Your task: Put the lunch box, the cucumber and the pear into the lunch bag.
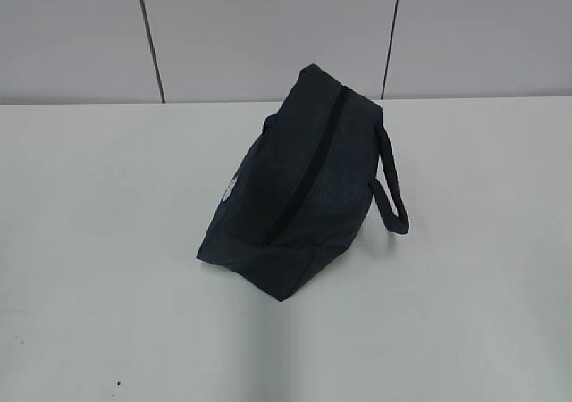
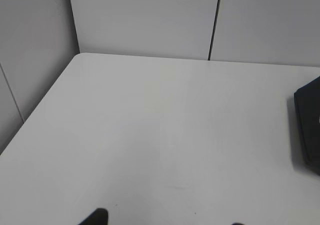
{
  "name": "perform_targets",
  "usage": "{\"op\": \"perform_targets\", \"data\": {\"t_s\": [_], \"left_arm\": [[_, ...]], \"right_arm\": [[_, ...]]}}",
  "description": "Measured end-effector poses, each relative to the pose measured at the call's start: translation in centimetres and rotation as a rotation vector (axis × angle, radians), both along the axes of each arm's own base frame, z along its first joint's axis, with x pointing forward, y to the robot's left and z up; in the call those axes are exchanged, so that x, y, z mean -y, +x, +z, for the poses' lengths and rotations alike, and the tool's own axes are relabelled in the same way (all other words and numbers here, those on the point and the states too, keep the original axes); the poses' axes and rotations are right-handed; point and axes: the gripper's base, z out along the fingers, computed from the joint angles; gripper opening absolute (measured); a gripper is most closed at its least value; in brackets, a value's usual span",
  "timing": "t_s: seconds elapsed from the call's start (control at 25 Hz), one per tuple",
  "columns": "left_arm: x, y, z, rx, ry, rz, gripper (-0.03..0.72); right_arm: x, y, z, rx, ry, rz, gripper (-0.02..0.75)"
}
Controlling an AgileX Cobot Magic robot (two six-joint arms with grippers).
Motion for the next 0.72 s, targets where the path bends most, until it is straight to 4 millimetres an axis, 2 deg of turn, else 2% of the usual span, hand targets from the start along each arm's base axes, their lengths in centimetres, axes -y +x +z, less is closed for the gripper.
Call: {"op": "perform_targets", "data": {"t_s": [0.72], "left_arm": [[0.00, 0.00, 0.00, 0.000, 0.002, -0.001, 0.435]], "right_arm": [[0.00, 0.00, 0.00, 0.000, 0.000, 0.002, 0.395]]}}
